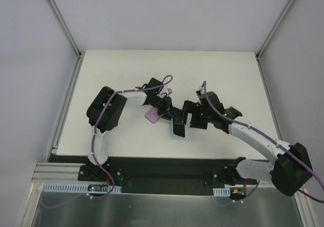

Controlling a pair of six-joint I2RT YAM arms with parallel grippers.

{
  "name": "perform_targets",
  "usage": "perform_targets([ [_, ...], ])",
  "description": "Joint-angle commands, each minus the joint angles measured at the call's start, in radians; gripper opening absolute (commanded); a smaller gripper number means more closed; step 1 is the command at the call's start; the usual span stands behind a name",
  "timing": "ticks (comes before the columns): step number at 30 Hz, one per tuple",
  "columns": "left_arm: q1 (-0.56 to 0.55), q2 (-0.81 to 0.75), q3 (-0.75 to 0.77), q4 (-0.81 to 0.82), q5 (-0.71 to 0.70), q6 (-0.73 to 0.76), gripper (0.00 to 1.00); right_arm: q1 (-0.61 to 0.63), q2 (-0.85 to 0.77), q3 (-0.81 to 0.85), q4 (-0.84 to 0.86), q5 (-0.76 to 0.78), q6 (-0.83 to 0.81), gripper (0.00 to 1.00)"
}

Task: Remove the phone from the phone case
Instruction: Pick up the phone at the center of the board.

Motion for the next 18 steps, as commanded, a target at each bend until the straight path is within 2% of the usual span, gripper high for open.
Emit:
perform_targets([
  [1,-0.002,-0.085,-0.001,0.083,0.104,0.016,0.0,-0.083,-0.139,-0.007,-0.092,0.035,-0.02,0.98],
  [7,0.018,-0.176,-0.039,0.227,0.152,-0.028,0.0,-0.118,-0.288,0.0,-0.297,0.268,-0.003,0.97],
  [10,0.02,-0.204,-0.094,0.395,0.183,-0.126,0.0,-0.111,-0.303,-0.006,-0.322,0.273,0.006,0.96],
  [12,0.021,-0.211,-0.149,0.529,0.204,-0.25,0.0,-0.095,-0.306,-0.015,-0.313,0.274,0.019,0.96],
  [13,0.021,-0.211,-0.165,0.645,0.206,-0.29,0.0,-0.075,-0.305,-0.019,-0.313,0.277,0.026,0.96],
  [14,0.021,-0.208,-0.177,0.679,0.204,-0.344,0.0,-0.063,-0.3,-0.019,-0.307,0.287,0.026,0.96],
  [18,0.021,-0.214,-0.196,0.719,0.198,-0.37,0.0,-0.014,-0.282,-0.015,-0.316,0.333,0.033,0.96],
])
